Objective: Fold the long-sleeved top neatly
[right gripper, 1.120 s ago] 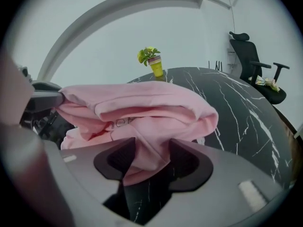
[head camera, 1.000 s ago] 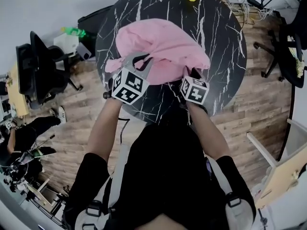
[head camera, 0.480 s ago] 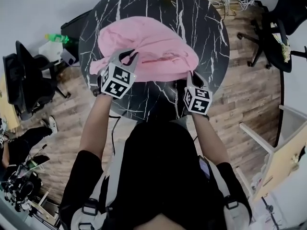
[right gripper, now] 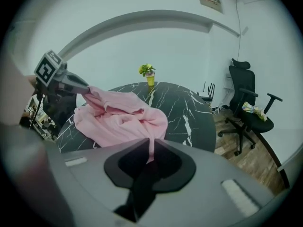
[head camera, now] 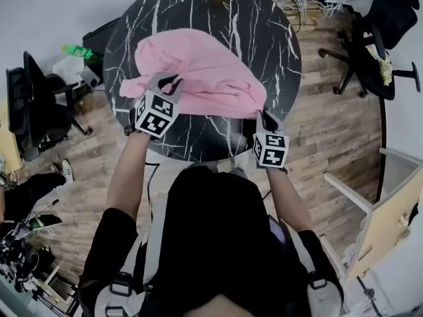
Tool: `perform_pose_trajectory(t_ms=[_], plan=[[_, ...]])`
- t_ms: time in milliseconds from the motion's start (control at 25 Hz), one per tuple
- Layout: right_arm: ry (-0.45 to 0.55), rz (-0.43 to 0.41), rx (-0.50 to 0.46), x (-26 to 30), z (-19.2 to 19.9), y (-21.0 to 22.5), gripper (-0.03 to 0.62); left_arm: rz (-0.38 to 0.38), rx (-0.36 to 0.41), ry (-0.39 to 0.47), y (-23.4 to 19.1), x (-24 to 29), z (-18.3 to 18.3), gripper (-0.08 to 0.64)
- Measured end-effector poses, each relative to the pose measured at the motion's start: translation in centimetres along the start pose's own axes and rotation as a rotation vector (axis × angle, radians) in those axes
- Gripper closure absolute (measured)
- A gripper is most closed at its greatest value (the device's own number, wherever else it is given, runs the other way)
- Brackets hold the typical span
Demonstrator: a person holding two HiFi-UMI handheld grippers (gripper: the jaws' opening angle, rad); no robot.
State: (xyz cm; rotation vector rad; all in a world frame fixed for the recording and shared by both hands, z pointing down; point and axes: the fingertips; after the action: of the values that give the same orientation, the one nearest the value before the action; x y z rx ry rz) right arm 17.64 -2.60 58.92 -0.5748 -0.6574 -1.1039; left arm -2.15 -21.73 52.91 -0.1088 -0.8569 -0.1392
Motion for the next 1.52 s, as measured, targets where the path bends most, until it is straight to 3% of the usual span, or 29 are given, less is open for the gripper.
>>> perform_pose_trajectory(t_ms=[480, 720, 1160, 1520], plan=[[0.106, 0.004, -0.068, -5.6, 0.4, 8.2, 0.560, -0.094, -0.050, 0.063, 8.5, -2.4, -2.8, 0.523], [0.162, -0.035, -0.125, -8.4, 1.2, 11.0, 0.560, -0.191, -0.075, 0.099, 12.6, -6.0, -2.9, 0.526], [0.183, -0.224, -0.373, -10.2, 5.8, 8.2, 0.557, -0.345, -0.203, 0.065, 17.5, -11.7, 2.7, 0.526], [0.140, -0.360, -0.518, -10.4, 10.8, 3.9, 0.557, -0.380, -0.336, -0.011, 19.6, -12.3, 9.2, 0.526]])
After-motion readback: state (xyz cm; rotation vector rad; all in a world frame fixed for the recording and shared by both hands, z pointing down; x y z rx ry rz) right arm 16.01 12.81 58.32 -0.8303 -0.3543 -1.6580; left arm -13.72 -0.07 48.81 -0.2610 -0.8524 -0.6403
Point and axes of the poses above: the fingertips, and each gripper's own axes: x forward along the fingers, y to its right, z out of its underside, and after that the axes turned 15 degrees about z, right-handed
